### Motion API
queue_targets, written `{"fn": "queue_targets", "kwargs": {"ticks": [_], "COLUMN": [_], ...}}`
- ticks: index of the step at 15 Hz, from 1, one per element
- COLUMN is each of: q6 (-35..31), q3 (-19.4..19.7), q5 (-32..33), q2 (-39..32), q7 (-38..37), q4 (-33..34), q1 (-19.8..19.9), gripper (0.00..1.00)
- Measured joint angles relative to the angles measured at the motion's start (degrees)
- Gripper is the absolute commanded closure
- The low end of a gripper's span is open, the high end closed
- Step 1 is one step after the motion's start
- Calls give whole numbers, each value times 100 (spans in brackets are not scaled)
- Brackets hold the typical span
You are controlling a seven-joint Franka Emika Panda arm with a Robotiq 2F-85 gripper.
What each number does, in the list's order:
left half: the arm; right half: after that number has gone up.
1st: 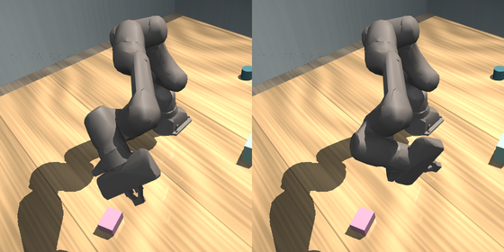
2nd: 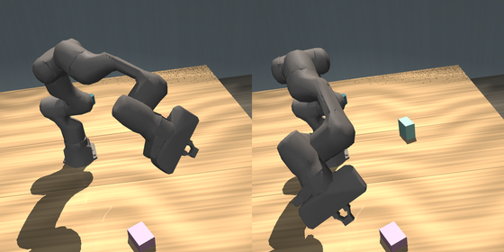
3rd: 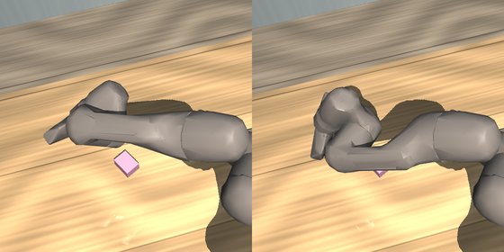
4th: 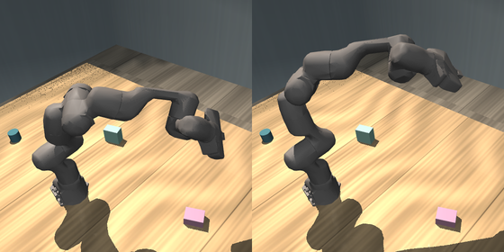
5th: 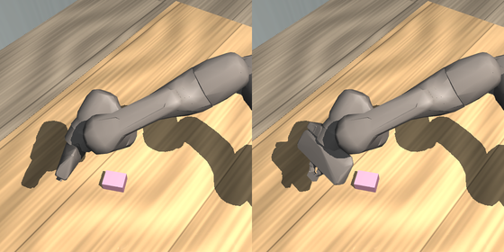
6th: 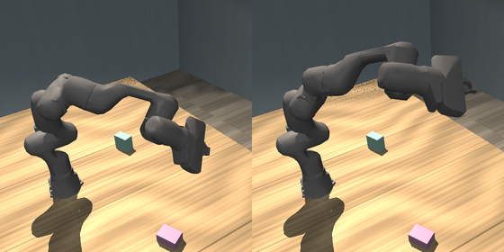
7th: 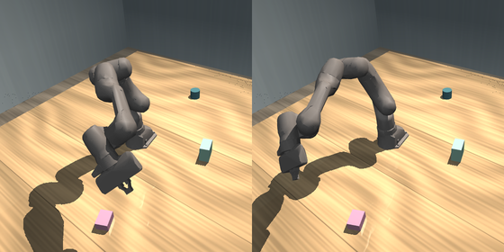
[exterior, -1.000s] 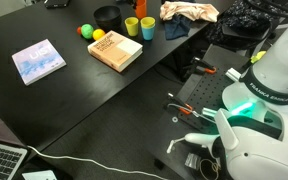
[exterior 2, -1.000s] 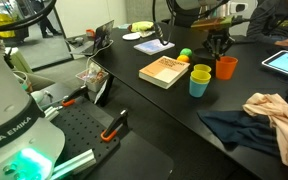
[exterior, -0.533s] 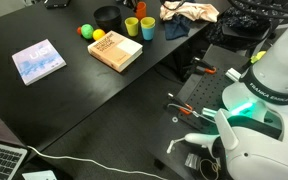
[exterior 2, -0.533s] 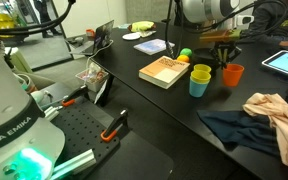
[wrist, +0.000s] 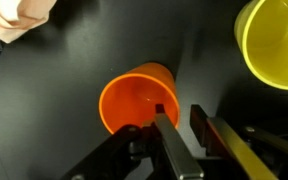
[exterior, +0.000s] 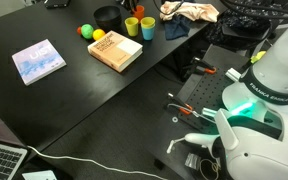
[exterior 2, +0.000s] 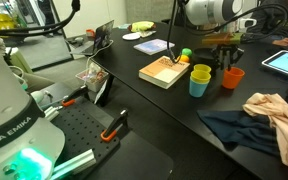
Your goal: Remove the yellow, orange and yellow cups and put them on the table
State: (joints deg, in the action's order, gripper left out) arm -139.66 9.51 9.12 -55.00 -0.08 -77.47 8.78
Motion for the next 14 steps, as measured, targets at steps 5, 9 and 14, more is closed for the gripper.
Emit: {"fn": "queue_targets", "kwargs": {"ticks": [5,9,14], "q6": [994,1848,1837], "q3": [25,32,-3], "q5": [0,1,1], "q2": [144,670,1662], "q7": [-54,-261,-958], "q4": [320,154,-966], "q1": [-49,-180,-527], "gripper": [1,0,0]}}
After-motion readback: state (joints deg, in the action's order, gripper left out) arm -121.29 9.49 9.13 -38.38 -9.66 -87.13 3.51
